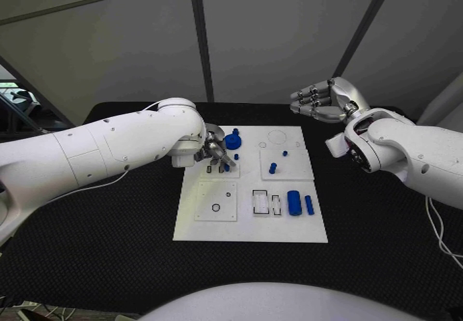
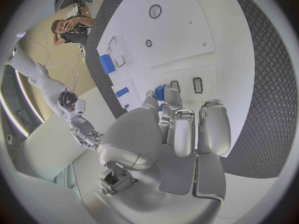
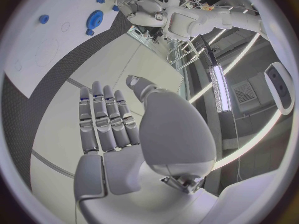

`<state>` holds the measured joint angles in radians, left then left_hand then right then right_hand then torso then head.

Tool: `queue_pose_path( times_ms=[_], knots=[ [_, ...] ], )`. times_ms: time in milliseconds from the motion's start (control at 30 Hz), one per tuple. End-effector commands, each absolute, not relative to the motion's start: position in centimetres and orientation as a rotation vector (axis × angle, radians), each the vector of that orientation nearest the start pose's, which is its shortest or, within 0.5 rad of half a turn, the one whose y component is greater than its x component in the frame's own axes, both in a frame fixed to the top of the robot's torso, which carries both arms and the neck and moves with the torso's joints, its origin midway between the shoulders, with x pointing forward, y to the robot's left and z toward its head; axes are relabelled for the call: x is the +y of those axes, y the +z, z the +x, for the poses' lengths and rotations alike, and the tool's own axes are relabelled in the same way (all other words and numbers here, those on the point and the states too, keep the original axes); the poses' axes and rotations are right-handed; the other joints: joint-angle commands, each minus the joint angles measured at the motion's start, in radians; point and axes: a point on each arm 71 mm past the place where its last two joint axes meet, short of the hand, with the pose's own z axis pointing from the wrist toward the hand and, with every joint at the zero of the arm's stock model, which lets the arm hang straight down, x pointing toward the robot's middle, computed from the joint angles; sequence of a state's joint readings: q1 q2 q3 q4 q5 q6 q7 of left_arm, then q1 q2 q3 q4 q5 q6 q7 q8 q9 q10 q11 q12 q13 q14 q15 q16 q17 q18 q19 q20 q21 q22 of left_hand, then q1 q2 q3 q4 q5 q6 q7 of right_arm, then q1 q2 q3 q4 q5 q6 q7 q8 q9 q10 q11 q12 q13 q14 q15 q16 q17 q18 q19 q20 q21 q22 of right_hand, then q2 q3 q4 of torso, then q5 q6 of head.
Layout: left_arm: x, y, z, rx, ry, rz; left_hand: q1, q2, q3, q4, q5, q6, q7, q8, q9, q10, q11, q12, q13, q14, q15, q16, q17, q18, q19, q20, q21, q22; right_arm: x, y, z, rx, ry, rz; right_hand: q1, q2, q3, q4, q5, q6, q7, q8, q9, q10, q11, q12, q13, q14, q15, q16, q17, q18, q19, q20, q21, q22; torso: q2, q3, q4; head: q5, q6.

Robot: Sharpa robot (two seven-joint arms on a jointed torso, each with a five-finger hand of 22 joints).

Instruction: Assemble the parts on the task board

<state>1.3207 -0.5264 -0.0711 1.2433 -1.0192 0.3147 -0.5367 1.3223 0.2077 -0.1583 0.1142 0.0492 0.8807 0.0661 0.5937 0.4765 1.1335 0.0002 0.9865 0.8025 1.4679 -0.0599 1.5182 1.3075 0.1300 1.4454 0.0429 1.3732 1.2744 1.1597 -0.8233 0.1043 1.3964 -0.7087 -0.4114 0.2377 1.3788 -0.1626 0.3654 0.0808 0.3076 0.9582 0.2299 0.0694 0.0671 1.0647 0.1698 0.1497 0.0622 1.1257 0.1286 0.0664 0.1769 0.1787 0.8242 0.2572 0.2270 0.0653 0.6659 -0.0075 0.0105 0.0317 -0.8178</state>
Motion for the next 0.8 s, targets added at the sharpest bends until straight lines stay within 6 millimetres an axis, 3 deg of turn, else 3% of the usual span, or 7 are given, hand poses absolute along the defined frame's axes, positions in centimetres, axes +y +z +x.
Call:
queue_pose_path(
  times_ms=[33,267,467,567,633,800],
  knots=[
    [13.2,-19.8,52.9,2.420,-0.398,-0.021,0.036,0.013,0.035,-0.024,0.000,-0.011,-0.002,-0.001,0.002,0.001,-0.008,-0.007,-0.001,0.080,-0.009,0.001,0.193,-0.069,0.006,-0.003,0.006,0.003,-23.5,-14.9,52.0,1.422,1.144,0.513,-0.005,-0.001,-0.006,-0.001,0.004,-0.002,0.003,-0.004,0.000,-0.003,0.001,-0.004,0.000,-0.005,0.005,-0.004,-0.002,0.007,0.004,0.002,-0.005,-0.002,0.000,-0.0003,0.0003,0.000,-0.001],
    [13.2,-19.7,52.9,2.414,-0.426,-0.060,0.084,0.020,0.131,-0.085,0.001,-0.019,-0.005,-0.006,0.009,0.002,-0.011,-0.019,-0.003,0.080,-0.014,0.001,0.194,-0.069,0.005,-0.009,0.003,0.003,-23.4,-14.9,52.1,1.426,1.144,0.514,-0.006,-0.001,-0.006,0.000,0.004,-0.001,0.003,-0.004,0.000,-0.002,0.001,-0.004,0.000,-0.005,0.005,-0.004,-0.003,0.007,0.005,0.002,-0.006,-0.002,0.000,-0.0002,0.0002,0.001,-0.002],
    [13.6,-19.7,52.8,2.413,-0.481,-0.138,0.039,-0.017,0.278,-0.124,-0.004,-0.021,-0.005,0.003,0.029,0.013,-0.012,-0.027,-0.005,0.080,-0.011,0.000,0.194,-0.068,0.004,-0.009,-0.002,0.002,-23.5,-15.0,52.1,1.431,1.141,0.517,-0.007,-0.001,-0.007,0.000,0.005,-0.001,0.003,-0.004,0.000,-0.002,0.001,-0.003,0.000,-0.006,0.005,-0.004,-0.003,0.007,0.005,0.002,-0.008,-0.002,-0.001,-0.0013,0.0019,0.000,-0.004],
    [13.8,-19.7,52.7,2.409,-0.502,-0.171,0.032,-0.023,0.291,-0.127,0.000,-0.022,-0.005,0.003,0.030,0.011,-0.011,-0.031,-0.008,0.080,-0.012,0.000,0.194,-0.068,0.003,-0.008,-0.003,0.001,-23.7,-15.0,52.1,1.433,1.137,0.519,-0.008,-0.001,-0.008,0.000,0.005,-0.001,0.003,-0.004,0.000,-0.002,0.001,-0.003,0.000,-0.006,0.005,-0.004,-0.004,0.007,0.005,0.003,-0.008,-0.002,-0.002,-0.0009,0.0025,0.002,-0.003],
    [14.1,-19.6,52.6,2.404,-0.516,-0.195,-0.101,-0.111,0.533,-0.148,0.000,-0.021,0.000,0.014,0.056,0.021,-0.008,-0.031,-0.008,0.081,-0.009,-0.001,0.196,-0.067,0.005,-0.008,-0.007,0.006,-23.8,-15.0,52.2,1.435,1.136,0.519,-0.008,-0.001,-0.008,0.000,0.005,-0.001,0.003,-0.004,0.000,-0.002,0.001,-0.003,0.000,-0.006,0.005,-0.004,-0.004,0.007,0.005,0.003,-0.008,-0.002,-0.002,-0.0005,0.0037,0.002,-0.004],
    [14.8,-19.4,52.4,2.371,-0.532,-0.252,-0.158,-0.155,0.662,-0.161,-0.001,-0.022,-0.002,0.031,0.077,0.032,-0.007,-0.016,0.007,0.081,-0.012,-0.002,0.196,-0.067,0.005,-0.008,-0.010,0.007,-23.9,-15.1,52.2,1.439,1.133,0.519,-0.009,-0.001,-0.009,0.000,0.005,-0.002,0.003,-0.004,0.000,-0.002,0.001,-0.003,0.000,-0.007,0.005,-0.004,-0.005,0.007,0.005,0.003,-0.010,-0.002,-0.005,-0.0009,0.0094,0.002,-0.005]
  ],
)
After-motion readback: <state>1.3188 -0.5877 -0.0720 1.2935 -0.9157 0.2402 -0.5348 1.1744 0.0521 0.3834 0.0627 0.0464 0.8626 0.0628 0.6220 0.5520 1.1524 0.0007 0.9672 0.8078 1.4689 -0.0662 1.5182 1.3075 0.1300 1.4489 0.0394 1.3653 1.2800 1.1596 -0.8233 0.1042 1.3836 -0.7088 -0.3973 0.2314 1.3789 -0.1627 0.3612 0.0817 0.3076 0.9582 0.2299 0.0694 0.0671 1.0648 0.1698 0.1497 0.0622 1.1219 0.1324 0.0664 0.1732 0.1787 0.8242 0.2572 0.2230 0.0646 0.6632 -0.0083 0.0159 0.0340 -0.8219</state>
